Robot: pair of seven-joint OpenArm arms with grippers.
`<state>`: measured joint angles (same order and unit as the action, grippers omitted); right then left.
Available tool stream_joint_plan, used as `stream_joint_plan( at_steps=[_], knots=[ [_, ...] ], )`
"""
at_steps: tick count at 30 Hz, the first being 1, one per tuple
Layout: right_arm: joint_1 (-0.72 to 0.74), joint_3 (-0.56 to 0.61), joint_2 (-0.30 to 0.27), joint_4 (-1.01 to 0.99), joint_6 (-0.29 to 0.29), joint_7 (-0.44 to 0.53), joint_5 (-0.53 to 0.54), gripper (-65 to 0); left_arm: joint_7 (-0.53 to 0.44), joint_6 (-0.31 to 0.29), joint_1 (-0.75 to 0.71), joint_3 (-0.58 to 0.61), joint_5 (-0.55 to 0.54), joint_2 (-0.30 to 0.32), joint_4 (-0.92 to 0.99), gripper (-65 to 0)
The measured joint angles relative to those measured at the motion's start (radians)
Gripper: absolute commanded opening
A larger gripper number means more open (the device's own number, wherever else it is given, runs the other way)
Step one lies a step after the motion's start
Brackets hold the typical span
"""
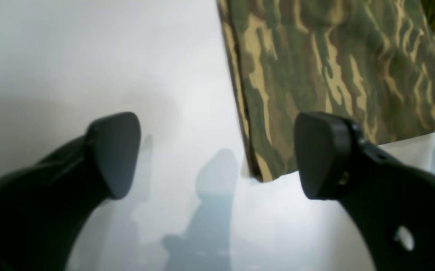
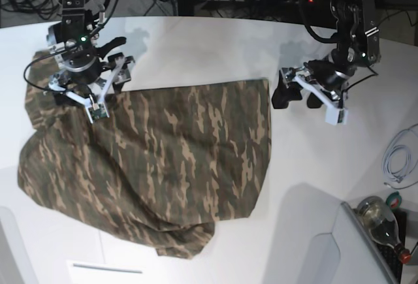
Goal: Layout the t-shirt on the table in an organized manner, then fold the t-shirt properly
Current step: 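Move both grippers to the shirt's edge and grasp it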
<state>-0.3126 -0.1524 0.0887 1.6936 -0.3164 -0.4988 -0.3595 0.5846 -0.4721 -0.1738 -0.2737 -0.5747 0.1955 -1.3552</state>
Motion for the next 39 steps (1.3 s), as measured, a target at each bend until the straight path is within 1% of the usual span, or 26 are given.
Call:
stream_joint_plan(
  at_steps=[2,3,5,7,10,13,14,15,16,17,18,19,21,22,23,25,26,27,30,31,32,34,35,37,39],
  knots=[
    [-0.001,0.002,0.009,0.0,-0.002,0.0,0.0,-15.6,-0.01,-0.007,0.027,0.051,-0.068,0.003,0.056,-11.4],
    [-0.001,0.002,0.009,0.001,-0.002,-0.001,0.001,-15.6,-0.008,-0.008,0.039,0.071,-0.083,-0.003,0.08,-12.3],
    [-0.001,-0.001,0.008,0.001,-0.002,-0.001,0.0,-15.6,-0.005,-0.011,0.053,0.104,-0.108,-0.011,0.128,-12.5],
    [-0.002,-0.003,0.008,0.001,-0.002,-0.002,-0.005,-15.6,-0.028,-0.027,0.061,0.131,-0.118,-0.006,0.166,-12.5],
    [-0.001,-0.003,0.011,0.002,-0.002,-0.002,-0.003,-15.6,-0.051,-0.03,0.099,0.172,-0.142,0.002,0.227,-12.5],
    [-0.001,-0.078,0.02,0.027,-0.013,0.0,0.013,-15.6,-0.074,-0.034,0.109,0.186,-0.161,-0.009,0.257,-12.5],
    [-0.001,-0.121,0.025,0.039,-0.01,-0.002,0.045,-15.6,-0.077,-0.042,0.11,0.186,-0.163,-0.018,0.263,-12.5],
    [-0.001,-0.167,0.029,0.05,-0.006,-0.001,0.105,-15.6,-0.076,-0.042,0.113,0.186,-0.163,-0.024,0.266,-12.5],
    [0.0,-0.216,0.034,0.056,-0.006,0.001,0.18,-15.5,-0.075,-0.042,0.119,0.186,-0.159,-0.033,0.268,-12.7],
    [0.002,-0.26,0.033,0.057,-0.006,0.002,0.23,-15.5,-0.074,-0.042,0.122,0.187,-0.156,-0.041,0.269,-12.7],
    [0.005,-0.311,0.033,0.056,-0.006,-0.007,0.317,-15.2,-0.071,-0.042,0.123,0.193,-0.156,-0.046,0.269,-13.0],
    [0.009,-0.369,0.031,0.054,-0.01,-0.008,0.385,-15.0,-0.069,-0.041,0.124,0.195,-0.156,-0.053,0.27,-14.5],
    [0.019,-0.48,0.019,0.037,-0.007,-0.001,0.506,-14.9,-0.064,-0.041,0.124,0.196,-0.155,-0.054,0.274,-24.4],
    [0.027,-0.523,-0.003,0.01,-0.009,0.0,0.567,-14.9,-0.057,-0.04,0.124,0.195,-0.148,-0.054,0.275,-32.1],
    [0.032,-0.549,-0.029,-0.019,-0.003,-0.002,0.583,-14.9,-0.05,-0.035,0.124,0.195,-0.145,-0.052,0.278,-39.3],
    [0.048,-0.589,-0.085,-0.1,-0.006,-0.009,0.657,-14.9,-0.04,-0.026,0.124,0.195,-0.13,-0.046,0.281,-54.8],
    [0.057,-0.607,-0.113,-0.144,-0.008,-0.011,0.679,-14.9,-0.037,-0.025,0.121,0.195,-0.125,-0.043,0.284,-63.7],
    [0.062,-0.618,-0.139,-0.185,-0.001,-0.016,0.705,-14.9,-0.033,-0.025,0.118,0.195,-0.124,-0.043,0.285,-65.0],
    [0.084,-0.65,-0.2,-0.313,-0.002,-0.087,0.8,-14.9,-0.023,-0.027,0.116,0.197,-0.128,-0.028,0.285,-65.0],
    [0.087,-0.65,-0.218,-0.356,-0.008,-0.097,0.842,-14.9,-0.023,-0.026,0.116,0.197,-0.124,-0.019,0.28,-65.0],
    [0.087,-0.651,-0.229,-0.389,-0.031,-0.101,0.86,-14.9,-0.022,-0.025,0.115,0.194,-0.118,-0.005,0.275,-65.0],
    [0.093,-0.657,-0.24,-0.441,-0.083,-0.1,0.895,-14.9,-0.018,-0.025,0.112,0.188,-0.114,0.022,0.262,-65.0],
    [0.097,-0.659,-0.24,-0.458,-0.096,-0.099,0.894,-14.9,-0.018,-0.014,0.107,0.188,-0.113,0.038,0.248,-65.0],
    [0.119,-0.656,-0.237,-0.494,-0.104,-0.106,0.893,-14.9,-0.008,-0.003,0.101,0.184,-0.106,0.069,0.223,-65.0],
    [0.132,-0.645,-0.249,-0.518,-0.116,-0.104,0.9,-14.9,-0.008,0.0,0.095,0.183,-0.106,0.086,0.198,-65.0]
  ],
)
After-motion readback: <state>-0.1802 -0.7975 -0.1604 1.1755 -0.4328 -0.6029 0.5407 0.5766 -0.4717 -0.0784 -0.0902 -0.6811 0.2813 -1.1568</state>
